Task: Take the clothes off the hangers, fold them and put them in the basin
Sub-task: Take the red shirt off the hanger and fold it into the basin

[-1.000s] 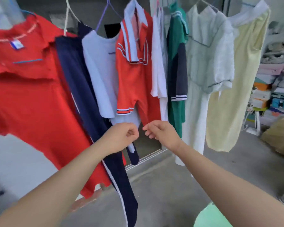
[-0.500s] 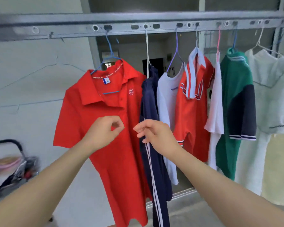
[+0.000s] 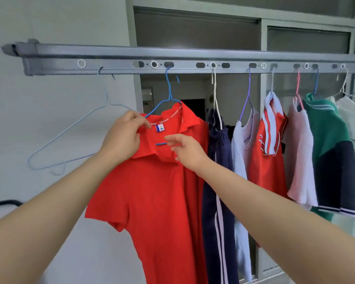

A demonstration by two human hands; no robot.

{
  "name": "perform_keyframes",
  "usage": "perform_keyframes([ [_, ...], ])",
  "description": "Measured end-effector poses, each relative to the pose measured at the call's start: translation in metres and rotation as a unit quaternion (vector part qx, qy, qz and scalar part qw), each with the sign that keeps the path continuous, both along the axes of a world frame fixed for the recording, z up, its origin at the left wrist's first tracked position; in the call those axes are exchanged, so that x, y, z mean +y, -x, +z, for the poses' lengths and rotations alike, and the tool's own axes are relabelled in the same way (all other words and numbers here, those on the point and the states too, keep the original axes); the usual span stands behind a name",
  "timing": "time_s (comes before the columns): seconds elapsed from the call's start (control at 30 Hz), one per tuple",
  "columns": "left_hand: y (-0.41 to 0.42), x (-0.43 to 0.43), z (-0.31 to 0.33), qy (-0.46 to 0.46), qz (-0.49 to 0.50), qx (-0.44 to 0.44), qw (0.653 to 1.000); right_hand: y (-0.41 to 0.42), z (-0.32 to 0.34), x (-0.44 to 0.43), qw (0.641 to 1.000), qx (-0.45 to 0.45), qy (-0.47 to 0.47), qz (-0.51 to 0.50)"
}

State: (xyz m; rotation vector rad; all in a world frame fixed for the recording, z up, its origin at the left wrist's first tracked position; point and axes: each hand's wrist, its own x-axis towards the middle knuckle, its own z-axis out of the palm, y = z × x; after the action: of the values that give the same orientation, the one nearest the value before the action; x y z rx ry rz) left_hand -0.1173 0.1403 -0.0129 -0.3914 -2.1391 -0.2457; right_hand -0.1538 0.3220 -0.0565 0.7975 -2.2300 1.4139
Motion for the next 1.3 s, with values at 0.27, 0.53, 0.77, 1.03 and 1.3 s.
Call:
perform_keyframes([
  [0.27,0.025,-0.026,0.014,0.058,0.126,-0.109,0.984,0.033,0.035,-0.033,0.997,0.032,-0.024,-0.060],
  [0.53,0.021,-0.042,0.002,-0.127,0.105,-0.045,0.985,0.037,0.065,-0.091,0.996,-0.014,0.068,-0.053],
  [0.77,0.024,-0.043,-0.008,-0.182,0.147,0.014,0.972,0.035,0.064,-0.122,0.967,-0.142,0.209,0.027],
  [1.03,0.019,-0.037,-0.022,-0.308,-0.038,-0.126,0.942,0.047,0.046,-0.116,0.954,-0.125,0.271,0.037],
  [1.3,-0.001,-0.021,-0.042,-0.528,-0.263,-0.247,0.769,0.047,0.038,-0.106,0.969,-0.108,0.217,-0.039],
])
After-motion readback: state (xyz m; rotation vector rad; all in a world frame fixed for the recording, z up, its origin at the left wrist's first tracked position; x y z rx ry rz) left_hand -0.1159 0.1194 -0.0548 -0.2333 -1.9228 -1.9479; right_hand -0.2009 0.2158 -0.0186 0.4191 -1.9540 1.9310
